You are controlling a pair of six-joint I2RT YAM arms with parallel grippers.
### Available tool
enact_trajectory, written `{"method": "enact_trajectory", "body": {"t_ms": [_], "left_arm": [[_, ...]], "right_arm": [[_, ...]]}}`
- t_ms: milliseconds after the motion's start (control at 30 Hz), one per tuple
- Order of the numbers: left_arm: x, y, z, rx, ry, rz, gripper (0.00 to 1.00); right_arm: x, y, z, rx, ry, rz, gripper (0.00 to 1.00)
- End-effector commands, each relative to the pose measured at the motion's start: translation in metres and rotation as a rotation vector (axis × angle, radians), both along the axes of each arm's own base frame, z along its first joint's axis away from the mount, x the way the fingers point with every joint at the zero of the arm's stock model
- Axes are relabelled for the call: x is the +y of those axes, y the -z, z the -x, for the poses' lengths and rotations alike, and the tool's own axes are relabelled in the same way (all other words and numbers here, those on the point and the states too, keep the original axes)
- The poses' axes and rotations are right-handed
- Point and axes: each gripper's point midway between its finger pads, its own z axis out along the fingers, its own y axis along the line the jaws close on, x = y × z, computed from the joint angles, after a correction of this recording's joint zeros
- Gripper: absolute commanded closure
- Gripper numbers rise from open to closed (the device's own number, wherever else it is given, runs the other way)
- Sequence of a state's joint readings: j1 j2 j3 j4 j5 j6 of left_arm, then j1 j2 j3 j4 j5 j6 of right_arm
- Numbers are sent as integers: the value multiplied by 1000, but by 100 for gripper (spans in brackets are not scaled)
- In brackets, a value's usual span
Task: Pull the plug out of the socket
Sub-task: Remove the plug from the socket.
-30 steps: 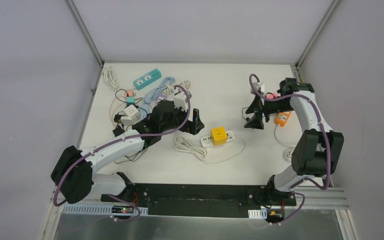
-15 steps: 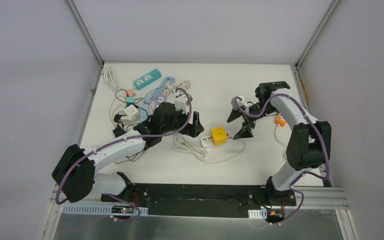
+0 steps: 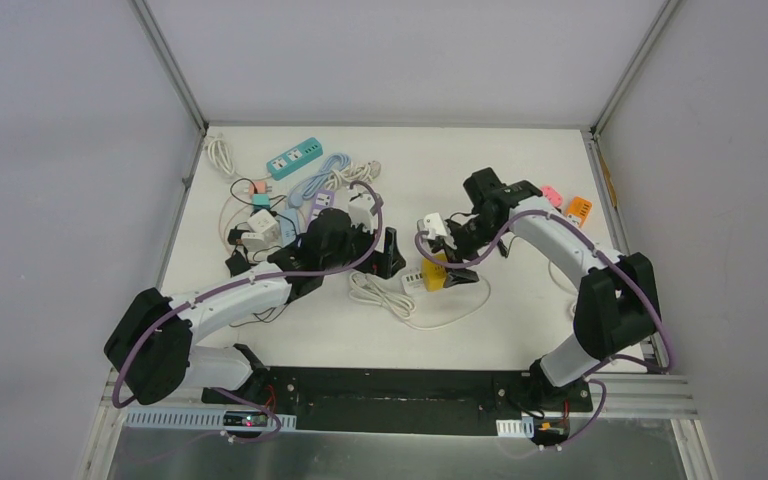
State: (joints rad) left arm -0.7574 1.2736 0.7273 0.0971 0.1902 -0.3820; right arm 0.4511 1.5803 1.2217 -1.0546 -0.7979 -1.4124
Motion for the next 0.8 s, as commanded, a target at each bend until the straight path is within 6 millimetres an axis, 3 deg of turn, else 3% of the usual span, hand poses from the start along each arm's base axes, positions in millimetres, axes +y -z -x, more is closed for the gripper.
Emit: {"method": "enact_trajectory", "body": {"t_ms": [0, 400, 767], "left_arm": [[3, -4, -6, -12, -31, 28, 5], [6, -5, -9, -2, -53, 60, 5], [4, -1, -10, 39, -60, 112, 5]], "right_arm": [[4, 0, -17, -83, 40, 35, 13], [7, 26, -14, -105, 9, 118, 13], [9, 44, -8, -125, -45, 167, 25]]}}
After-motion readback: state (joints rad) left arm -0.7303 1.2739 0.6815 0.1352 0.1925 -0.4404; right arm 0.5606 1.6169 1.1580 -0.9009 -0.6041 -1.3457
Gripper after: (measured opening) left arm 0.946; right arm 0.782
